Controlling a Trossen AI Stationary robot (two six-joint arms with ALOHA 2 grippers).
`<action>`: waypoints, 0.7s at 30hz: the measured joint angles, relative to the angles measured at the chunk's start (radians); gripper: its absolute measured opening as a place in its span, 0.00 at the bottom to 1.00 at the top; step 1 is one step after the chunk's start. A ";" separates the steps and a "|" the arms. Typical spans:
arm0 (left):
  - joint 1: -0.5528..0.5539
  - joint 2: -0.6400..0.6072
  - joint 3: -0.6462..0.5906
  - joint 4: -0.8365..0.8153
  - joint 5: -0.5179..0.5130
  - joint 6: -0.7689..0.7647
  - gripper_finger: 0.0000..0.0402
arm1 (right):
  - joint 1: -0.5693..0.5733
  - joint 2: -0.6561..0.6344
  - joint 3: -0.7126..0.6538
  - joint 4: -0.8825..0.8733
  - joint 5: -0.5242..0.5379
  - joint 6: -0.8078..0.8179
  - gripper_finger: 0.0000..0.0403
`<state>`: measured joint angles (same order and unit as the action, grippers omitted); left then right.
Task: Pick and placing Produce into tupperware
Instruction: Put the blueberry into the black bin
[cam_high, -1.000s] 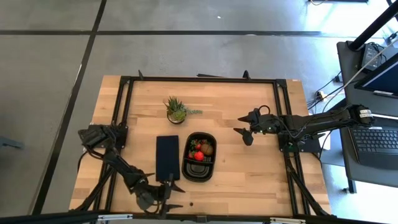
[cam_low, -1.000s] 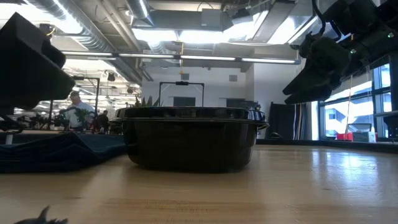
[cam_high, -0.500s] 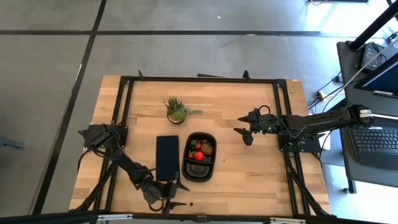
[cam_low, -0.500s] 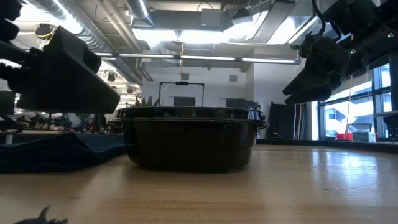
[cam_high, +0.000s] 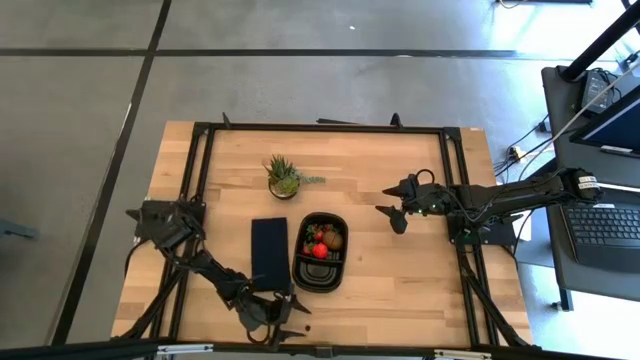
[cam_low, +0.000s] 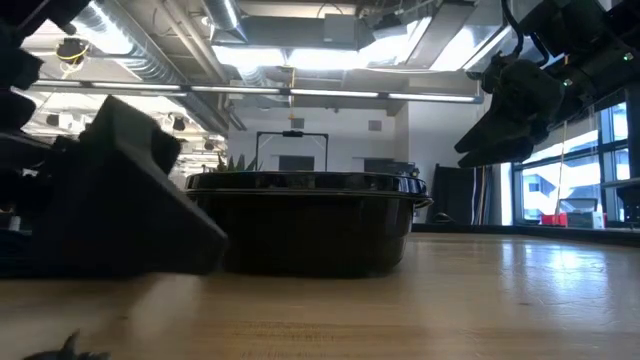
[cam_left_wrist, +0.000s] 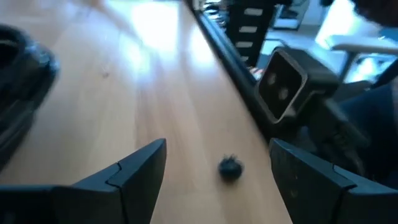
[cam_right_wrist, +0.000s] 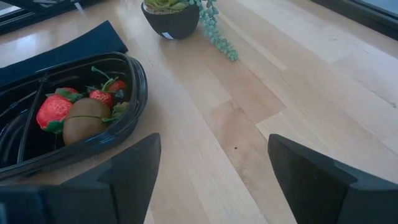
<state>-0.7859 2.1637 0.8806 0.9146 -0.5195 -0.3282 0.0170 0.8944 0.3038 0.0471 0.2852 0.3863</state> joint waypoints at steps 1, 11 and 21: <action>0.003 0.004 0.005 0.003 0.018 0.000 0.68 | 0.000 0.000 0.000 0.000 0.000 0.000 0.74; 0.027 0.006 0.009 -0.073 0.072 -0.032 0.68 | 0.000 0.000 0.000 0.000 0.000 -0.001 0.74; 0.033 0.006 0.136 -0.298 0.082 -0.009 0.68 | 0.000 0.000 0.000 -0.001 0.000 -0.002 0.74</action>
<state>-0.7525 2.1693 1.0168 0.6161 -0.4377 -0.3376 0.0170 0.8944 0.3038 0.0459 0.2852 0.3847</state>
